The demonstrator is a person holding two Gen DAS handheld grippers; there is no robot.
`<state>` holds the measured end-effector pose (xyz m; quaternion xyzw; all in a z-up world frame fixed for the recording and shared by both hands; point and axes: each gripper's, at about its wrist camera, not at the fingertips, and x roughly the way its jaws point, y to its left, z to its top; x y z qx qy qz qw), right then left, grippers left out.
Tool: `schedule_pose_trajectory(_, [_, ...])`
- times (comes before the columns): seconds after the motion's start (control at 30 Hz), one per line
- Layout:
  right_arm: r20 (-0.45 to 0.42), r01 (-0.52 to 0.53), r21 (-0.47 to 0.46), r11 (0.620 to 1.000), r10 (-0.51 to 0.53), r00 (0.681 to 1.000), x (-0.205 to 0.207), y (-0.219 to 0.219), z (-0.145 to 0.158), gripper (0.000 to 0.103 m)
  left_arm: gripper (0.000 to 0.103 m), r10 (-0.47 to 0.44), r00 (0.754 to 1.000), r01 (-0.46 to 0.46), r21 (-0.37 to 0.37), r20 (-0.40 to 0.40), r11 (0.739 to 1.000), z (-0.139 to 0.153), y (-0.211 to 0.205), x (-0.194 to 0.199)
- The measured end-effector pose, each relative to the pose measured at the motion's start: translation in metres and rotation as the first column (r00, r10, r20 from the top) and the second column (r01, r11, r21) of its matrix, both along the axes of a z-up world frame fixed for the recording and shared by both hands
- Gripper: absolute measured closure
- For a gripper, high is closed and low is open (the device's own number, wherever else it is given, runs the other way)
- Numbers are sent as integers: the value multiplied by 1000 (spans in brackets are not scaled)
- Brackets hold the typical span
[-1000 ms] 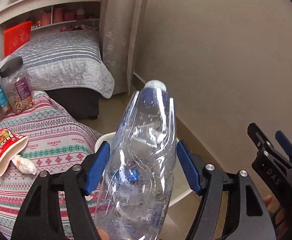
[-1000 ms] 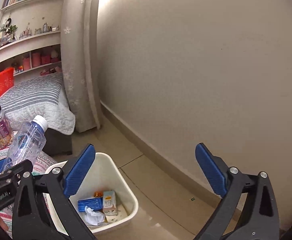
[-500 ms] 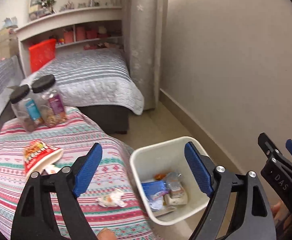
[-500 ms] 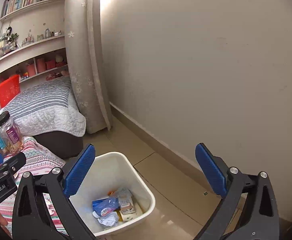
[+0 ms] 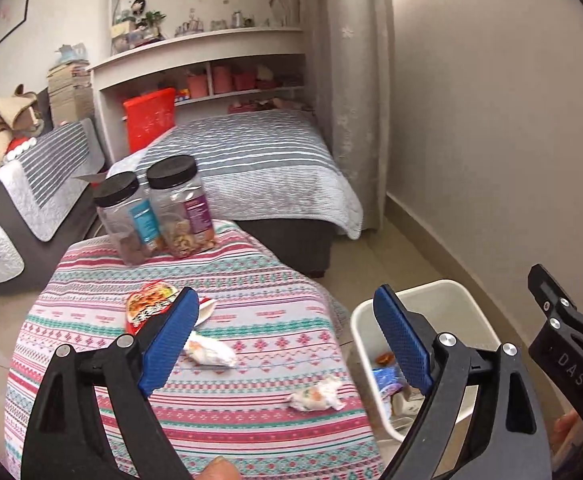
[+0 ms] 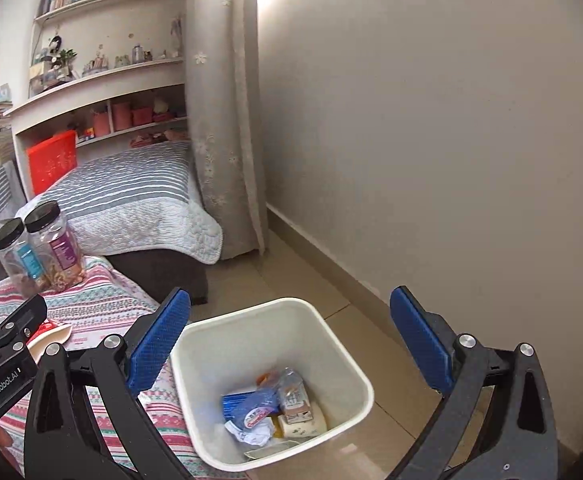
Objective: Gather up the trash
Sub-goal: 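Move both tools back over the table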
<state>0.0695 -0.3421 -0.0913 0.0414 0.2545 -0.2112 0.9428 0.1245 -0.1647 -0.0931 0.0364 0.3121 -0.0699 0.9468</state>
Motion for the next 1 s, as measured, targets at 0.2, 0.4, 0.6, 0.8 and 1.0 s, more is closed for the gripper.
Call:
schedule_pose_trajectory(0.2, [-23, -63, -9, 998, 63, 998, 13, 34, -3, 7, 17, 64, 998, -64, 6, -14, 998, -4, 35, 2])
schedule_pose_trajectory(0.4, [-55, -133, -19, 991, 132, 990, 28, 71, -10, 7, 17, 123, 991, -122, 24, -45, 992, -12, 72, 8])
schedule_pose_trajectory(0.6, [-172, -220, -29, 975, 211, 962, 49, 105, -31, 7, 16, 188, 979, -185, 35, -81, 982, -19, 113, 14])
schedule_pose_trajectory(0.8, [-301, -299, -1, 954, 285, 910, 72, 133, -62, 7, 16, 251, 958, -250, 21, -137, 968, -30, 151, 22])
schedule_pose_trajectory(1.0, [-370, -425, 23, 905, 403, 837, 96, 176, -90, 7, 16, 289, 942, -292, 10, -171, 956, -36, 177, 25])
